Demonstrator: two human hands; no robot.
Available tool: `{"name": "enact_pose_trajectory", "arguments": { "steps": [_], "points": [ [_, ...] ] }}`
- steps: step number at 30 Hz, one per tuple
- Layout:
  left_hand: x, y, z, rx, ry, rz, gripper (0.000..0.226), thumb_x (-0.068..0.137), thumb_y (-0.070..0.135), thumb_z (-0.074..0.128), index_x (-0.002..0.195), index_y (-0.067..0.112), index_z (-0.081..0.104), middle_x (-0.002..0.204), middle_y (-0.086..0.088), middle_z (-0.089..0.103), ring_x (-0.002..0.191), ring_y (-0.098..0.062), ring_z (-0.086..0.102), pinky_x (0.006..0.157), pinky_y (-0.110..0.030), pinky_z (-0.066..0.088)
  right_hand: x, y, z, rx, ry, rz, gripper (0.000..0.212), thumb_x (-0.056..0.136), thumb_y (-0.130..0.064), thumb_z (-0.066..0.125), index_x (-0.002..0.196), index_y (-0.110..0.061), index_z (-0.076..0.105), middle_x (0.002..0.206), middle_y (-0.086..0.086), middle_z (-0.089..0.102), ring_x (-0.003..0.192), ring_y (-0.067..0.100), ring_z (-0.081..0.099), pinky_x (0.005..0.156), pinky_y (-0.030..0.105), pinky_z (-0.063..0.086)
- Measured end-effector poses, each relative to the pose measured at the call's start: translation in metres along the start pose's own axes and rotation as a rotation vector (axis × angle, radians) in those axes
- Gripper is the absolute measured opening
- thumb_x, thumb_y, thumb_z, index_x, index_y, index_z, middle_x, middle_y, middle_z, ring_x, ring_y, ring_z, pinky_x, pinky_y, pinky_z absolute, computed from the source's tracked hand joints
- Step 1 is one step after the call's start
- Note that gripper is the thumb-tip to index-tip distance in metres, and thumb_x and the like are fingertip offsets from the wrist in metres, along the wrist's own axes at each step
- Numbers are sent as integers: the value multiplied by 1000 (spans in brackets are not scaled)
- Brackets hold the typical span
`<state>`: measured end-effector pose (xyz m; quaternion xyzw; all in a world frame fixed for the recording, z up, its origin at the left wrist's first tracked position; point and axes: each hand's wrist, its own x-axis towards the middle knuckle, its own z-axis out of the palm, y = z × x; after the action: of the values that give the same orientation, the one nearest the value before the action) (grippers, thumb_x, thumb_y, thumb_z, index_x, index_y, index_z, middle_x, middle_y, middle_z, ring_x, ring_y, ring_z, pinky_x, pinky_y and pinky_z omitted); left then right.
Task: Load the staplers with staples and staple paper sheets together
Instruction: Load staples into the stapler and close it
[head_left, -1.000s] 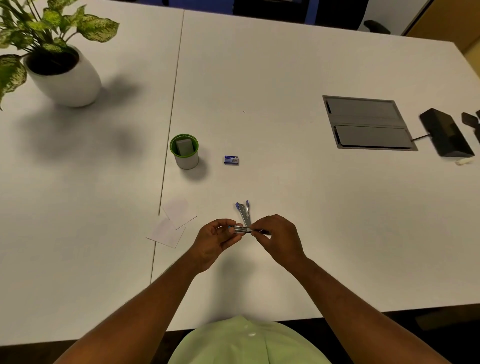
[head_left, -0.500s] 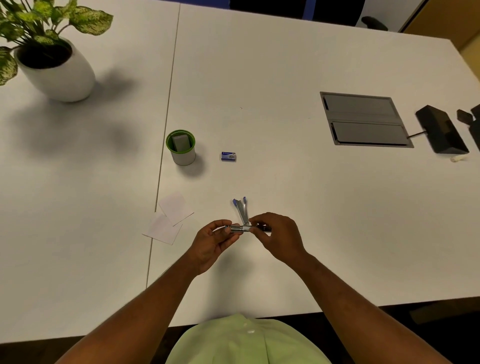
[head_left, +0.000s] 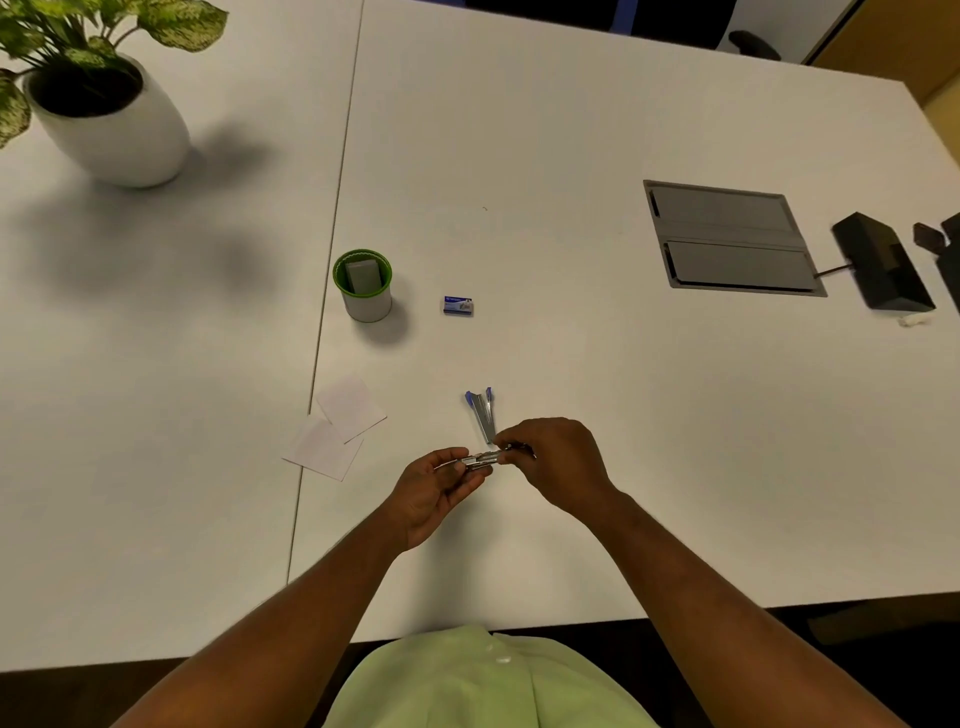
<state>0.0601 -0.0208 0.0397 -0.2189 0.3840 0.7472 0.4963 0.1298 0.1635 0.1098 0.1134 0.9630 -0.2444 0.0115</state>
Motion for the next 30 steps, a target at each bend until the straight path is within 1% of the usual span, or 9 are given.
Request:
{"name": "enact_pose_trajectory", "arguments": {
  "steps": [3, 7, 10, 15, 18, 20, 22, 25, 30],
  "points": [
    [1, 2, 0, -3, 20, 7, 22, 99, -8, 48, 119, -6, 56, 118, -30, 67, 106, -38, 71, 84, -34, 62, 2, 1, 1, 4, -9, 4, 21, 86, -35, 74, 107, -32, 77, 94, -12, 77, 82, 7, 66, 69, 11, 37],
    [1, 5, -1, -10, 33, 21, 21, 98, -8, 50, 118, -6, 58, 116, -28, 69, 104, -38, 72, 79, -32, 62, 1, 4, 4, 17, -56, -5, 26, 90, -33, 71, 116, -31, 74, 95, -10, 74, 84, 9, 65, 70, 18, 43],
    [1, 7, 0, 24, 46, 48, 18, 96, -6, 56, 114, -7, 60, 114, -28, 70, 102, -38, 72, 82, -34, 62, 0, 5, 8, 51, -70, -16, 28, 89, -32, 72, 118, -30, 74, 98, -10, 73, 86, 8, 65, 70, 11, 37],
    [2, 7, -1, 126, 83, 119, 16, 91, -8, 62, 108, -7, 62, 104, -26, 74, 96, -39, 74, 77, -31, 62, -3, 4, 17, 115, -74, -17, 25, 94, -41, 64, 117, -36, 73, 93, -14, 67, 77, 0, 53, 69, 20, 45],
    [2, 8, 1, 165, 96, 156, 18, 90, -7, 65, 107, -7, 62, 102, -27, 74, 95, -39, 74, 77, -30, 62, -3, 5, 21, 178, -103, 15, 23, 95, -44, 62, 114, -38, 73, 92, -14, 64, 78, 3, 57, 69, 21, 48],
    [1, 8, 3, 180, 104, 175, 19, 87, -8, 68, 105, -6, 63, 100, -26, 74, 93, -38, 74, 76, -30, 62, -2, 4, 23, 255, -130, 101, 18, 92, -43, 67, 108, -40, 75, 92, -14, 65, 81, 5, 62, 71, 26, 53],
    [1, 8, 6, 208, 110, 188, 21, 83, -8, 72, 103, -5, 64, 98, -26, 74, 91, -37, 75, 78, -31, 62, 2, 4, 24, 355, -167, 243, 16, 84, -44, 76, 99, -39, 78, 91, -13, 69, 83, 5, 65, 76, 32, 57],
    [1, 4, 13, 246, 95, 197, 19, 83, -9, 72, 101, -6, 67, 98, -28, 74, 90, -35, 75, 83, -36, 62, 8, 3, 26, 445, -227, 419, 20, 74, -38, 85, 90, -30, 77, 83, -9, 73, 78, 8, 68, 79, 36, 59],
    [3, -1, 19, 261, 99, 210, 20, 85, -8, 71, 104, -6, 67, 98, -26, 75, 91, -35, 75, 85, -38, 62, 17, 2, 27, 490, -219, 572, 23, 66, -28, 91, 81, -22, 75, 80, -3, 74, 79, 16, 71, 79, 37, 59]
  ]
}}
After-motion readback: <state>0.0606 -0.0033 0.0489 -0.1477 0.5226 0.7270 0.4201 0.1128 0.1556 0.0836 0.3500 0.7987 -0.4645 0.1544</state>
